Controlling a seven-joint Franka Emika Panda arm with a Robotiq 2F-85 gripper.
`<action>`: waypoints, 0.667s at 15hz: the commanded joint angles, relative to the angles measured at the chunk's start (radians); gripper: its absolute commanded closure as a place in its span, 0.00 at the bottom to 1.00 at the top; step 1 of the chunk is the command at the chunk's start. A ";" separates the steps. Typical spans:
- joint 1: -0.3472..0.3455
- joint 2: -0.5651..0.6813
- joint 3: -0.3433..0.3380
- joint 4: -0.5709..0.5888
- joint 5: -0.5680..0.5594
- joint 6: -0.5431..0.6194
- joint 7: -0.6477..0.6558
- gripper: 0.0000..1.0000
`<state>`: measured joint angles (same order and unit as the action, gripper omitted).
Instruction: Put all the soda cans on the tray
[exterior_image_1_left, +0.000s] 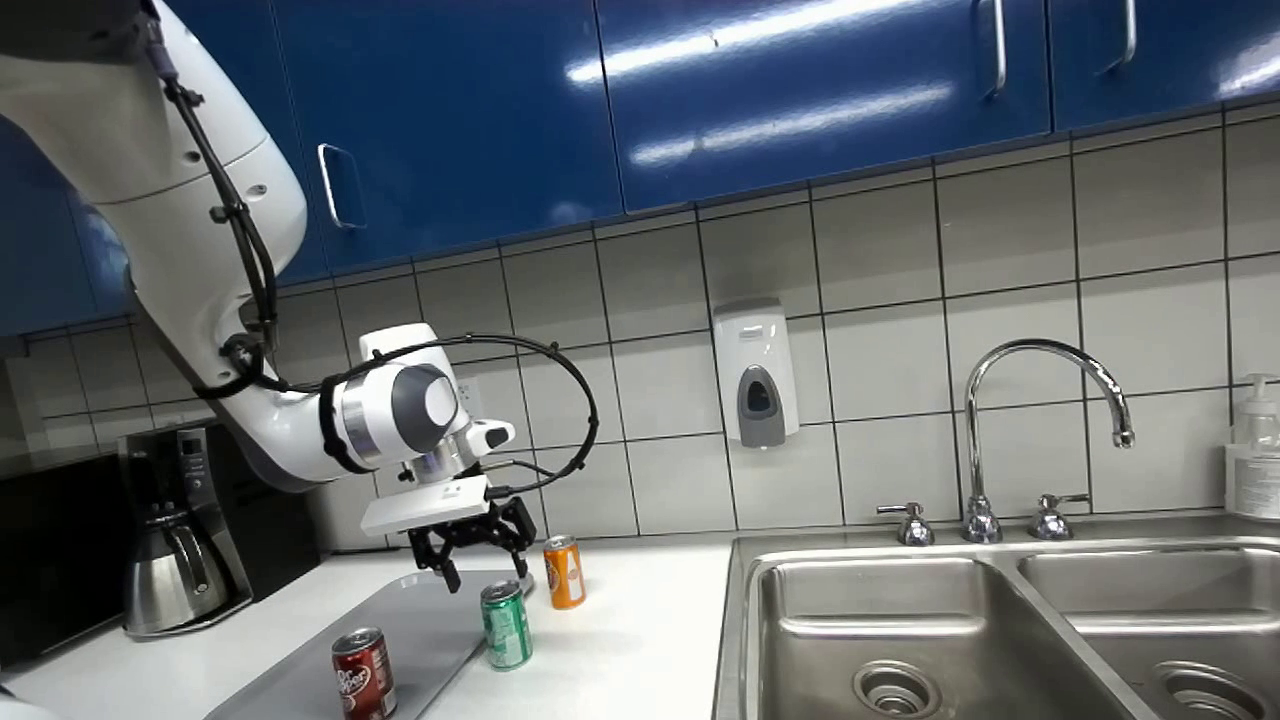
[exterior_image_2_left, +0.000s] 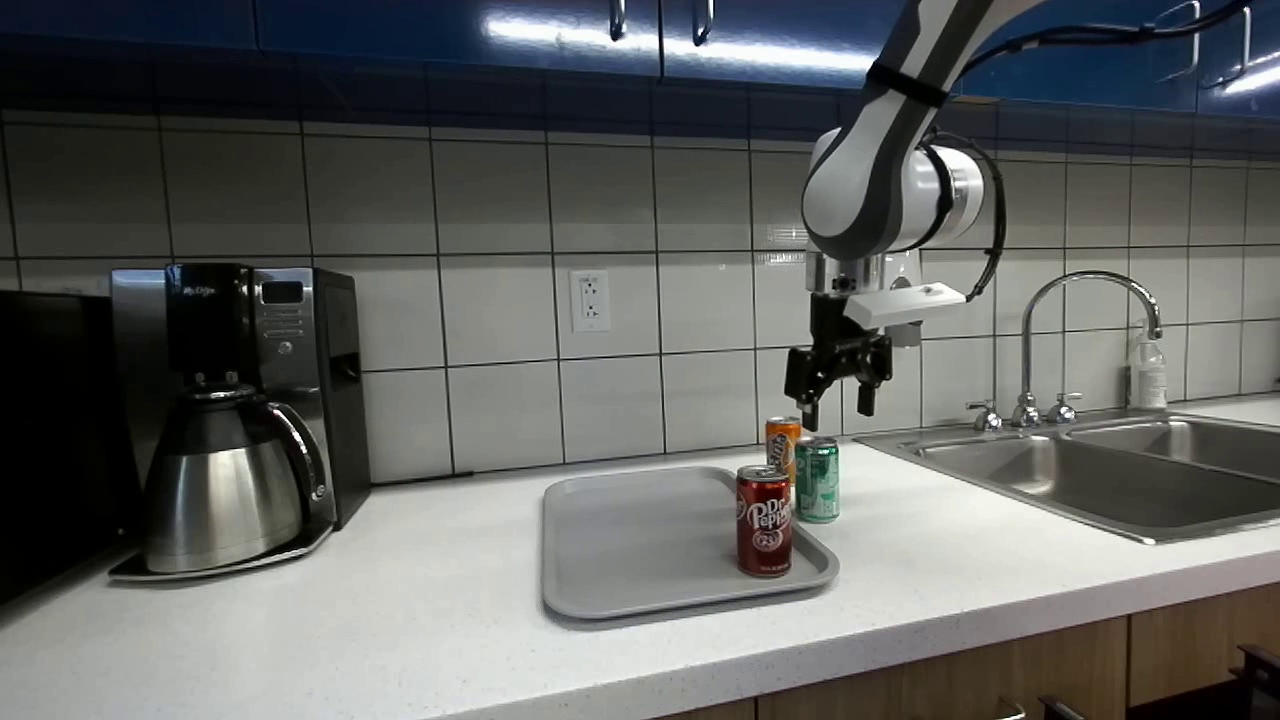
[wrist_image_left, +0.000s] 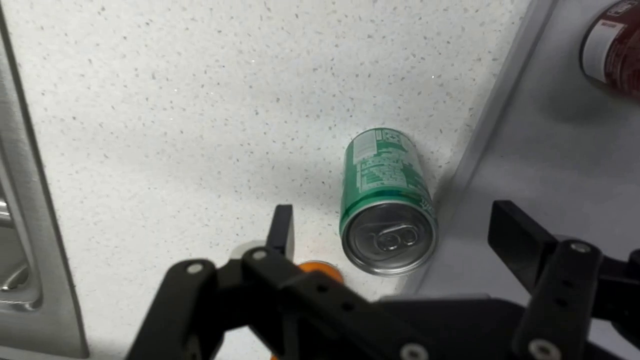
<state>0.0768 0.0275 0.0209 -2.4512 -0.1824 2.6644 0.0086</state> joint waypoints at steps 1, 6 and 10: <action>-0.018 -0.011 -0.004 -0.009 -0.035 -0.010 0.032 0.00; -0.022 0.020 -0.007 0.010 -0.021 -0.006 0.017 0.00; -0.019 0.057 -0.006 0.034 -0.015 -0.003 0.012 0.00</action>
<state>0.0665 0.0531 0.0099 -2.4495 -0.1841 2.6645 0.0093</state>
